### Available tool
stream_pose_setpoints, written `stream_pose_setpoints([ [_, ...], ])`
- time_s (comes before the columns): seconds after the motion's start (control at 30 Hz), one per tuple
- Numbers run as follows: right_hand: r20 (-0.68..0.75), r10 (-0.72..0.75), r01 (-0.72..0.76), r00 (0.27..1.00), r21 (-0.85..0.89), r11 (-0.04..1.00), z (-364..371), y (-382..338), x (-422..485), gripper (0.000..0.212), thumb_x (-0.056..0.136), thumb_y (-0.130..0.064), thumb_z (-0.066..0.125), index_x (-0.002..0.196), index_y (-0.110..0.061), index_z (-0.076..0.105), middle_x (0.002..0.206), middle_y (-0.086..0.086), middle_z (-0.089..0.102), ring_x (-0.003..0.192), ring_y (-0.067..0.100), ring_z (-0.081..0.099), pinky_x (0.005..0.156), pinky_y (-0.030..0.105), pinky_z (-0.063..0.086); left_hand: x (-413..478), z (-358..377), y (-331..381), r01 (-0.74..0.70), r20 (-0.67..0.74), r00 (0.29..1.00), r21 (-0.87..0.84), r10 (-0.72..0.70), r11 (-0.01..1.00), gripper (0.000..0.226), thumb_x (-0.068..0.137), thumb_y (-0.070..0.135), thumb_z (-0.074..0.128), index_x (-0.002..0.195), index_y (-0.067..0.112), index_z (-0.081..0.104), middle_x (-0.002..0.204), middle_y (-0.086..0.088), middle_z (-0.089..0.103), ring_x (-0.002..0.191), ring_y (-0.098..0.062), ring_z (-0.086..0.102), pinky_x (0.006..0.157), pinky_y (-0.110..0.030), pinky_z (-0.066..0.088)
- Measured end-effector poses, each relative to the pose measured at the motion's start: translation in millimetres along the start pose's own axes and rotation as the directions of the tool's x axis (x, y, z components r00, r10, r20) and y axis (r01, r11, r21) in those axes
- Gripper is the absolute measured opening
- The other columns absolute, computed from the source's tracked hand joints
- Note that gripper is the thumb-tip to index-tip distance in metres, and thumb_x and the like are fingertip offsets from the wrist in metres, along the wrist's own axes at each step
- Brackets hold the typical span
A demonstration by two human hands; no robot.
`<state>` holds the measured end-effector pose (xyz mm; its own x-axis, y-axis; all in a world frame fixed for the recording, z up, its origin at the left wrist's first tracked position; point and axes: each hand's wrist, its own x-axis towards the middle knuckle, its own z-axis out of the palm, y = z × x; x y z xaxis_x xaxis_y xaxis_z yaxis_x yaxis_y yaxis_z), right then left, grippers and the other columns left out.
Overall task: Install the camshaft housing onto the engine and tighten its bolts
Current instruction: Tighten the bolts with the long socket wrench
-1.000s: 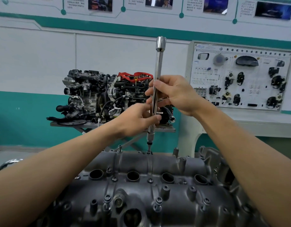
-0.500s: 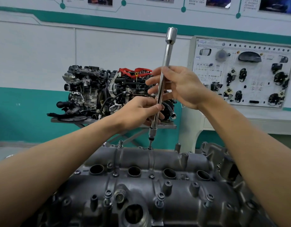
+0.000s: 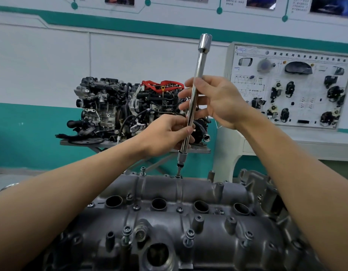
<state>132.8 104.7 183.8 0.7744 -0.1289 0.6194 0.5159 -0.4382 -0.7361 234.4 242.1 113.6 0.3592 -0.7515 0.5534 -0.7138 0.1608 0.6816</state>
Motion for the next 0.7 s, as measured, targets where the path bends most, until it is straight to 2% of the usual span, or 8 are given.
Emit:
stream_pose_setpoints([
  [0.07, -0.108, -0.041, 0.038, 0.993, -0.026, 0.999, 4, 1, 0, 0.018, 0.098, -0.024, 0.062, 0.096, -0.005, 0.061, 0.077, 0.007, 0.072, 0.071, 0.028, 0.073, 0.059, 0.039, 0.060, 0, 1, -2, -0.029, -0.073, 0.997, 0.117, 0.038, 0.993, 0.017, 0.093, 0.035, 0.069, 0.089, 0.019, 0.073, 0.079, -0.004, 0.077, 0.073, -0.015, 0.074, 0.070, -0.036, 0.063],
  [0.17, -0.234, -0.072, 0.056, 0.970, -0.075, 0.996, 8, 5, 0, 0.030, 0.089, -0.027, 0.075, 0.083, -0.009, 0.051, 0.065, 0.006, 0.062, 0.059, 0.027, 0.071, 0.058, 0.046, 0.061, -1, 3, 1, -0.023, -0.184, 0.981, 0.231, 0.067, 0.973, 0.032, 0.079, 0.046, 0.080, 0.072, 0.016, 0.074, 0.064, -0.004, 0.072, 0.060, -0.023, 0.070, 0.062, -0.044, 0.062],
  [0.23, -0.219, -0.045, 0.021, 0.975, -0.110, 0.994, 8, 6, 0, 0.031, 0.093, -0.033, 0.070, 0.087, -0.008, 0.052, 0.068, 0.005, 0.061, 0.058, 0.026, 0.069, 0.063, 0.050, 0.061, 0, 7, 4, -0.051, -0.155, 0.983, 0.269, 0.095, 0.962, 0.028, 0.085, 0.039, 0.078, 0.074, 0.013, 0.073, 0.063, -0.004, 0.072, 0.061, -0.027, 0.069, 0.063, -0.048, 0.060],
  [0.3, -0.140, 0.022, -0.029, 0.990, -0.052, 0.998, 4, 3, 0, 0.032, 0.100, -0.037, 0.056, 0.102, -0.005, 0.057, 0.083, 0.008, 0.069, 0.068, 0.028, 0.071, 0.067, 0.048, 0.060, 2, 8, 6, -0.066, -0.085, 0.992, 0.284, 0.094, 0.956, 0.021, 0.093, 0.029, 0.071, 0.083, 0.011, 0.073, 0.062, -0.001, 0.071, 0.059, -0.024, 0.067, 0.066, -0.050, 0.058],
  [0.37, 0.003, 0.073, -0.073, 0.997, 0.071, 0.995, -4, -2, -1, 0.033, 0.106, -0.033, 0.041, 0.118, -0.005, 0.055, 0.103, 0.011, 0.073, 0.087, 0.031, 0.072, 0.074, 0.047, 0.058, 2, 5, 6, -0.047, -0.026, 0.998, 0.253, 0.055, 0.966, 0.018, 0.098, 0.022, 0.064, 0.091, 0.008, 0.071, 0.063, 0.003, 0.068, 0.060, -0.016, 0.064, 0.072, -0.052, 0.058],
  [0.47, 0.127, 0.081, -0.099, 0.988, 0.141, 0.985, -11, -5, -3, 0.031, 0.108, -0.021, 0.034, 0.125, -0.005, 0.055, 0.116, 0.014, 0.071, 0.104, 0.033, 0.070, 0.086, 0.051, 0.058, 2, -3, 5, 0.008, 0.030, 0.999, 0.155, -0.013, 0.988, 0.015, 0.102, 0.018, 0.057, 0.102, 0.008, 0.068, 0.084, -0.006, 0.077, 0.082, -0.020, 0.074, 0.084, -0.048, 0.060],
  [0.6, 0.026, 0.015, -0.016, 1.000, 0.053, 0.998, -6, 0, -2, 0.024, 0.106, -0.009, 0.043, 0.118, 0.003, 0.060, 0.101, 0.015, 0.071, 0.096, 0.031, 0.072, 0.081, 0.049, 0.060, 1, -3, 5, 0.042, 0.061, 0.997, 0.070, -0.046, 0.997, 0.018, 0.105, 0.016, 0.050, 0.116, 0.007, 0.061, 0.105, -0.009, 0.076, 0.103, -0.022, 0.072, 0.099, -0.045, 0.054],
  [0.7, -0.055, -0.058, 0.058, 0.997, 0.014, 0.998, 0, 0, 0, 0.018, 0.100, -0.006, 0.055, 0.110, 0.006, 0.065, 0.092, 0.016, 0.073, 0.085, 0.031, 0.074, 0.070, 0.043, 0.062, 2, 6, 8, 0.103, 0.030, 0.995, -0.112, -0.100, 0.988, 0.020, 0.105, 0.019, 0.049, 0.120, 0.009, 0.058, 0.106, -0.007, 0.075, 0.099, -0.022, 0.072, 0.092, -0.038, 0.056],
])
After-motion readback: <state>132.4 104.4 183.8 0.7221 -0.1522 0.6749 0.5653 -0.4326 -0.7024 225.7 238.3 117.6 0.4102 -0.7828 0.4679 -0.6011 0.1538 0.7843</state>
